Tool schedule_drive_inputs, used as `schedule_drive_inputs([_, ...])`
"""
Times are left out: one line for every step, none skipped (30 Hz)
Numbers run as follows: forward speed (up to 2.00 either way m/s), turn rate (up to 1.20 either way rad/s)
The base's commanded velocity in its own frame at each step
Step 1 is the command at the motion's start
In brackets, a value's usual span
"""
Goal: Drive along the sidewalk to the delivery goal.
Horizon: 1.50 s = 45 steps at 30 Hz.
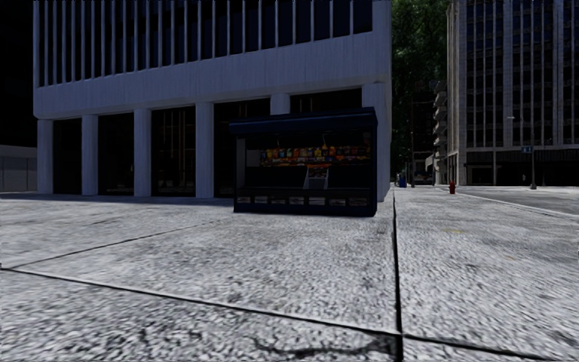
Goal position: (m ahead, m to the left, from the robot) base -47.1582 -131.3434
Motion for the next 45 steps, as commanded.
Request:
schedule_drive_inputs([2.0, -0.44])
schedule_drive_inputs([2.0, -0.44])
schedule_drive_inputs([2.0, -0.44])
schedule_drive_inputs([2.0, -0.44])
schedule_drive_inputs([2.0, -0.44])
schedule_drive_inputs([2.0, -0.44])
schedule_drive_inputs([2.0, -0.44])
schedule_drive_inputs([2.0, -0.44])
schedule_drive_inputs([2.0, -0.44])
schedule_drive_inputs([2.0, -0.44])
schedule_drive_inputs([2.0, -0.44])
schedule_drive_inputs([2.0, -0.44])
schedule_drive_inputs([2.0, -0.44])
schedule_drive_inputs([2.0, -0.44])
schedule_drive_inputs([2.0, -0.44])
schedule_drive_inputs([2.0, -0.44])
schedule_drive_inputs([2.0, -0.44])
schedule_drive_inputs([2.0, -0.44])
schedule_drive_inputs([2.0, -0.44])
schedule_drive_inputs([2.0, -0.44])
schedule_drive_inputs([2.0, -0.44])
schedule_drive_inputs([2.0, -0.44])
schedule_drive_inputs([2.0, -0.44])
schedule_drive_inputs([2.0, -0.44])
schedule_drive_inputs([2.0, -0.44])
schedule_drive_inputs([2.0, -0.45])
schedule_drive_inputs([2.0, -0.45])
schedule_drive_inputs([2.0, -0.45])
schedule_drive_inputs([2.0, -0.45])
schedule_drive_inputs([2.0, -0.45])
schedule_drive_inputs([2.0, -0.46])
schedule_drive_inputs([2.0, -0.46])
schedule_drive_inputs([2.0, -0.46])
schedule_drive_inputs([2.0, -0.47])
schedule_drive_inputs([2.0, -0.49])
schedule_drive_inputs([2.0, -0.49])
schedule_drive_inputs([2.0, -0.52])
schedule_drive_inputs([2.0, -0.53])
schedule_drive_inputs([2.0, -0.53])
schedule_drive_inputs([2.0, -0.53])
schedule_drive_inputs([2.0, -0.53])
schedule_drive_inputs([2.0, -0.53])
schedule_drive_inputs([2.0, -0.52])
schedule_drive_inputs([2.0, -0.52])
schedule_drive_inputs([2.0, -0.27])
